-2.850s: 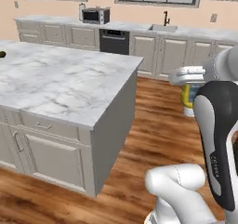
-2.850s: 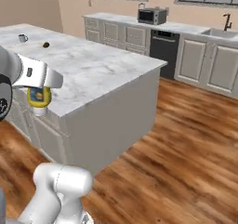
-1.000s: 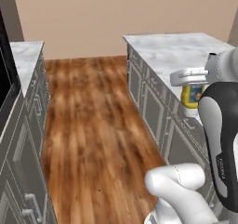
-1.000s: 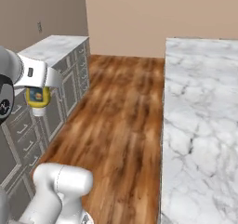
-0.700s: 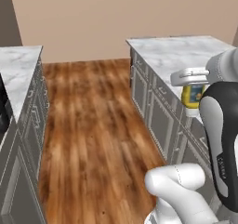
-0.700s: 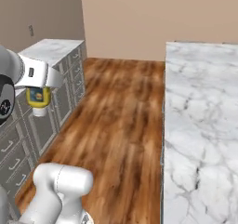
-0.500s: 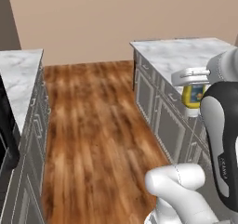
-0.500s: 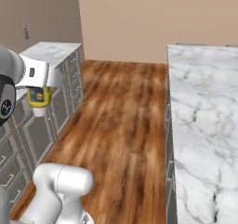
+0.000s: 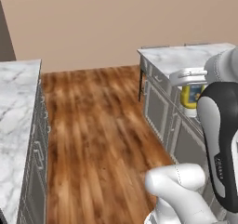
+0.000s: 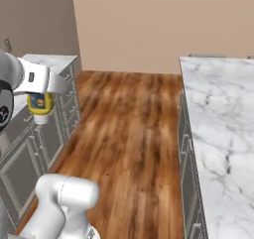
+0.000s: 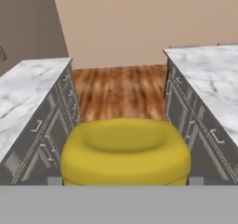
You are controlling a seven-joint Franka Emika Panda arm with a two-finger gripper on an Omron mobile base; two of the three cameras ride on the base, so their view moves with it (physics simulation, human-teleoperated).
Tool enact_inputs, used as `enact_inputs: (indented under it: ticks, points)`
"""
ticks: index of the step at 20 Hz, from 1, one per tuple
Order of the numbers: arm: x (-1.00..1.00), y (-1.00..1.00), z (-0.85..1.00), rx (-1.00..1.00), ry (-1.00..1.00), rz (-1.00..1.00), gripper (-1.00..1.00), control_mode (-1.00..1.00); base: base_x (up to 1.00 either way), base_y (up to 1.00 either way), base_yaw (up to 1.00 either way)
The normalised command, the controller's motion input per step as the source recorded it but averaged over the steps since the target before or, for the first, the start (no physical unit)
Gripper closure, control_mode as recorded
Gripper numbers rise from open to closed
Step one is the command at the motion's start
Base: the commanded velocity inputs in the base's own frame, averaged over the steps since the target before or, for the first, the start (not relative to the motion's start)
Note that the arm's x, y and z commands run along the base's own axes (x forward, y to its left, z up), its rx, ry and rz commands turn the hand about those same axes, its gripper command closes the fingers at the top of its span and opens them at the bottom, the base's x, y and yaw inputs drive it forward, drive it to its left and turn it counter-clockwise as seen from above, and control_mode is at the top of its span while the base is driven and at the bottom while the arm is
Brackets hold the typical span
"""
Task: Move the mustard and shaker from the cabinet to the dining counter.
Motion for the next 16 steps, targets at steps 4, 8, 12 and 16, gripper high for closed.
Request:
enact_inputs:
  ticks: [4,8,12,16]
  points:
    - [0.00,0.00,0.00,0.00,0.00,0.00,1.00,1.00,1.00,0.00,0.00]
    - [0.00,0.00,0.00,0.00,0.00,0.00,1.00,1.00,1.00,0.00,-0.01]
    - [0.00,0.00,0.00,0.00,0.00,0.00,1.00,1.00,1.00,0.00,-0.02]
    - [0.00,0.00,0.00,0.00,0.00,0.00,1.00,1.00,1.00,0.03,-0.02]
